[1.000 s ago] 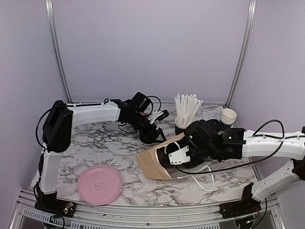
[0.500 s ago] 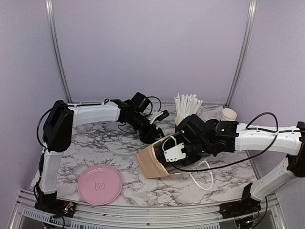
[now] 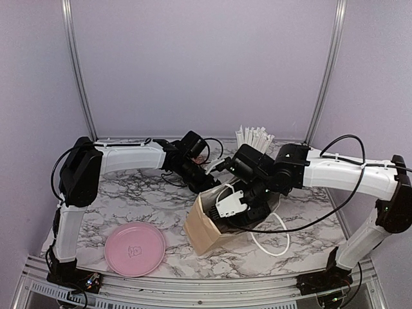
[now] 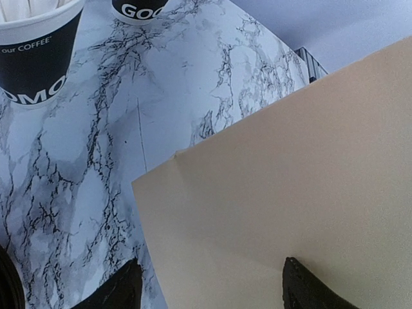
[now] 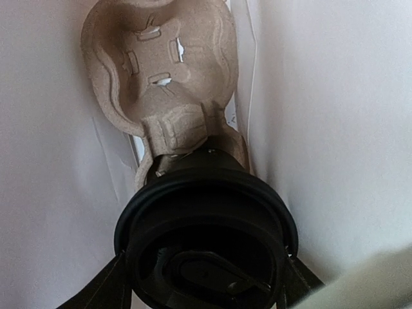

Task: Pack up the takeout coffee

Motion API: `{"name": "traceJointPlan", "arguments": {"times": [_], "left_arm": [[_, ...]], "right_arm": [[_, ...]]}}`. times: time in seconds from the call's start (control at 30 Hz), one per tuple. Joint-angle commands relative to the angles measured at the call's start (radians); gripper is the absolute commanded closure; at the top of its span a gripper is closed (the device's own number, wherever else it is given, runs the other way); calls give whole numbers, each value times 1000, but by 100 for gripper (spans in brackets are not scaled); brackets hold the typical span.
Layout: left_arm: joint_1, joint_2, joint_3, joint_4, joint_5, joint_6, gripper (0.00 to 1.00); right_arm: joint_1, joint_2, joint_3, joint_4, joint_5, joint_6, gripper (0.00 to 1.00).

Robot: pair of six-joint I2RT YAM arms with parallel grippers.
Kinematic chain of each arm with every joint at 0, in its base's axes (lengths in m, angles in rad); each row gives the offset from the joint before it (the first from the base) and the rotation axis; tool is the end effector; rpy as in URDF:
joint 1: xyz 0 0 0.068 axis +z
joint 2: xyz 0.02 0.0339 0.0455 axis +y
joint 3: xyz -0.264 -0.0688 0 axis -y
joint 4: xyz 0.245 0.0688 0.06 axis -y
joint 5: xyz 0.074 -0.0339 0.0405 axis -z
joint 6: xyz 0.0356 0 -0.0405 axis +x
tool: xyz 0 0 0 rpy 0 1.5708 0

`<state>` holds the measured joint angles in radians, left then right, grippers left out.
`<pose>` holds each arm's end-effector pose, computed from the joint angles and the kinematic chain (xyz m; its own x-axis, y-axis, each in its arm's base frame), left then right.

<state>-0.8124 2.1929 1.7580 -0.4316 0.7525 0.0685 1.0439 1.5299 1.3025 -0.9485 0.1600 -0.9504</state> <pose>0.3166 -0.3696 0.2030 -0.4658 0.5643 -0.6816 0.8682 0.1425 -0.4753 0.1575 0.2594 0.2798 0.3994 -0.9109 -0.1040 -0.8558 -0.3298 -0.3985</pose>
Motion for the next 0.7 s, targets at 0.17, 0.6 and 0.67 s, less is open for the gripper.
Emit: {"name": "traceJointPlan", "arguments": {"times": [0.17,0.6,0.67], "left_arm": [[-43,-68,-16,-6,-27,1,21],[94,-248,-44,-16,-302,-18,17],[101,-260,-37,-16,-320,-24,17]], "right_arm": [[-7,88,49,-182,-194,-11,66],[-75,250,177,-327,-335,-54,67],[-89,260,197,-339,-348,-49,67]]}}
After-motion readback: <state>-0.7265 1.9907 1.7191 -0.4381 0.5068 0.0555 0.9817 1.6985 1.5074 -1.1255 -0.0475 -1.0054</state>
